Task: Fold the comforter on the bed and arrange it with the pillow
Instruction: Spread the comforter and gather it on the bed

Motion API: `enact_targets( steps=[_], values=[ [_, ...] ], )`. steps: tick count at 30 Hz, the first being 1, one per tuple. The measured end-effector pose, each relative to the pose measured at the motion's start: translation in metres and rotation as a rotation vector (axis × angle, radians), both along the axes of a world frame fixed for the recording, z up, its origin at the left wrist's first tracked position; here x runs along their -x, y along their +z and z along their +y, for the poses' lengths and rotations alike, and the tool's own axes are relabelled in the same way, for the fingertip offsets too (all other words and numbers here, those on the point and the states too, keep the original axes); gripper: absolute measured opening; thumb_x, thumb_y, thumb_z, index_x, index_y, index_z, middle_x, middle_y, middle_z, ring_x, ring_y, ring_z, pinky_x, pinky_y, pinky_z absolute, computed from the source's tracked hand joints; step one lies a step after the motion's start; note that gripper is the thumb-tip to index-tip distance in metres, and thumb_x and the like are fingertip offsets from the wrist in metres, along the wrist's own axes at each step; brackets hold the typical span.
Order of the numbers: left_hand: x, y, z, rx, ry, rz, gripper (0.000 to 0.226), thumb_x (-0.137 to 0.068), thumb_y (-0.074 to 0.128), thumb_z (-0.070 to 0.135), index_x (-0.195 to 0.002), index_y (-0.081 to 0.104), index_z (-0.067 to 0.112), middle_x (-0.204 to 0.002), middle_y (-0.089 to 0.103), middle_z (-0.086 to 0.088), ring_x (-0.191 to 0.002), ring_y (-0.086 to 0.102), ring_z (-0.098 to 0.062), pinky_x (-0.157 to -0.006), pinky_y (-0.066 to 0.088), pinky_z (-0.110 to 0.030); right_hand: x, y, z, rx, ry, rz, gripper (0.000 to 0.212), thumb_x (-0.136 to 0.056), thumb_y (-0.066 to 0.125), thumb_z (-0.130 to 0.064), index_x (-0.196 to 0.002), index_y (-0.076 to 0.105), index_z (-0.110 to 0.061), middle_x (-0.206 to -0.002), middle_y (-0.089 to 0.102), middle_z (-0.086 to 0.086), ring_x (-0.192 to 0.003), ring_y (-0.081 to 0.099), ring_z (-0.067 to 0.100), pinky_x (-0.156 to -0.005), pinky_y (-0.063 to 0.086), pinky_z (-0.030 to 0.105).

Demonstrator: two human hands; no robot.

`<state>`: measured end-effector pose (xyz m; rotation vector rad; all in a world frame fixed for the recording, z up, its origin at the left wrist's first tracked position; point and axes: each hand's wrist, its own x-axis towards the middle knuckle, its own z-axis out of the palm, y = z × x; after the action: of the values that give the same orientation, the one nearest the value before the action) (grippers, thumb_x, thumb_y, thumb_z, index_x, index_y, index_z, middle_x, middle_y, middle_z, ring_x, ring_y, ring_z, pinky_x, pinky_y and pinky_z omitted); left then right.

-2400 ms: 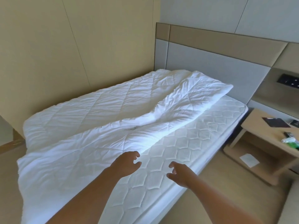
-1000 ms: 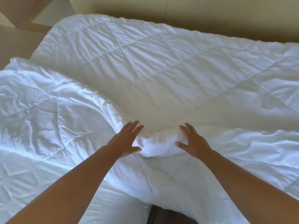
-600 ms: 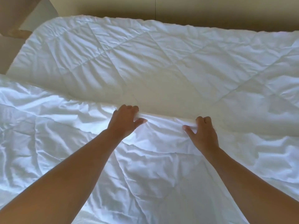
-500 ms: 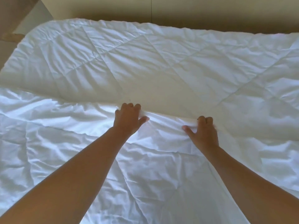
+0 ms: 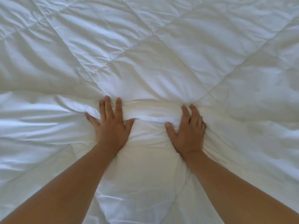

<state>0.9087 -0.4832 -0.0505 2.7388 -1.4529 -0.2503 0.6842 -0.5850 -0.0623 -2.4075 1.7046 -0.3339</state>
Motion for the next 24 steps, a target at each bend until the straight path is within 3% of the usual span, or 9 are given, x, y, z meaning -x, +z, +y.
enact_targets(
  steps=[5,10,13,17,21,24],
  values=[
    [0.002,0.038,0.01,-0.063,0.034,0.166,0.084,-0.093,0.025,0.071,-0.159,-0.007,0.03,-0.167,-0.015,-0.003,-0.153,-0.016,-0.022,-0.115,-0.004,-0.071,0.001,0.028,0.012,-0.071,0.004,0.058,0.085,-0.086,0.034,-0.072,-0.15,0.035,-0.016,-0.156,0.034,0.015,-0.132,0.041,0.039,-0.106,0.034,0.052],
    [-0.002,0.107,0.079,0.015,-0.057,0.23,0.082,-0.095,0.047,0.057,-0.159,0.004,0.03,-0.166,-0.021,0.001,-0.153,-0.017,-0.022,-0.119,0.007,-0.062,0.014,0.065,0.058,-0.24,0.03,0.124,0.095,-0.083,0.034,-0.073,-0.157,0.022,-0.014,-0.164,0.016,0.017,-0.147,0.024,0.042,-0.116,0.028,0.055],
    [-0.022,0.156,0.155,0.008,-0.006,0.304,0.081,-0.095,0.052,0.054,-0.159,0.01,0.028,-0.168,-0.009,0.004,-0.155,-0.005,-0.022,-0.121,0.018,-0.057,0.005,0.109,0.122,-0.269,0.141,0.13,0.084,-0.09,0.052,-0.062,-0.155,0.03,-0.015,-0.162,0.024,0.018,-0.144,0.032,0.039,-0.112,0.035,0.053],
    [-0.054,0.226,0.279,0.015,0.008,0.318,0.073,-0.096,0.053,0.051,-0.157,0.022,0.025,-0.167,0.012,0.002,-0.153,0.013,-0.018,-0.119,0.029,-0.045,-0.031,0.197,0.22,-0.334,0.277,0.056,0.067,-0.094,0.046,-0.056,-0.148,0.042,-0.017,-0.142,0.055,0.006,-0.132,0.051,0.023,-0.105,0.045,0.038],
    [-0.087,0.295,0.407,0.088,0.047,0.373,0.067,-0.097,0.055,0.049,-0.154,0.032,0.024,-0.161,0.031,0.004,-0.145,0.033,-0.016,-0.117,0.031,-0.032,-0.084,0.278,0.33,-0.337,0.378,0.044,0.059,-0.096,0.047,-0.055,-0.144,0.043,-0.021,-0.136,0.058,-0.001,-0.126,0.055,0.018,-0.1,0.047,0.034],
    [-0.117,0.345,0.504,0.142,0.09,0.346,0.066,-0.097,0.056,0.048,-0.153,0.034,0.023,-0.158,0.036,0.005,-0.143,0.037,-0.014,-0.114,0.03,-0.028,-0.133,0.326,0.408,-0.346,0.476,0.072,0.062,-0.096,0.047,-0.057,-0.145,0.041,-0.021,-0.138,0.058,-0.002,-0.127,0.055,0.017,-0.101,0.046,0.034]
  ],
)
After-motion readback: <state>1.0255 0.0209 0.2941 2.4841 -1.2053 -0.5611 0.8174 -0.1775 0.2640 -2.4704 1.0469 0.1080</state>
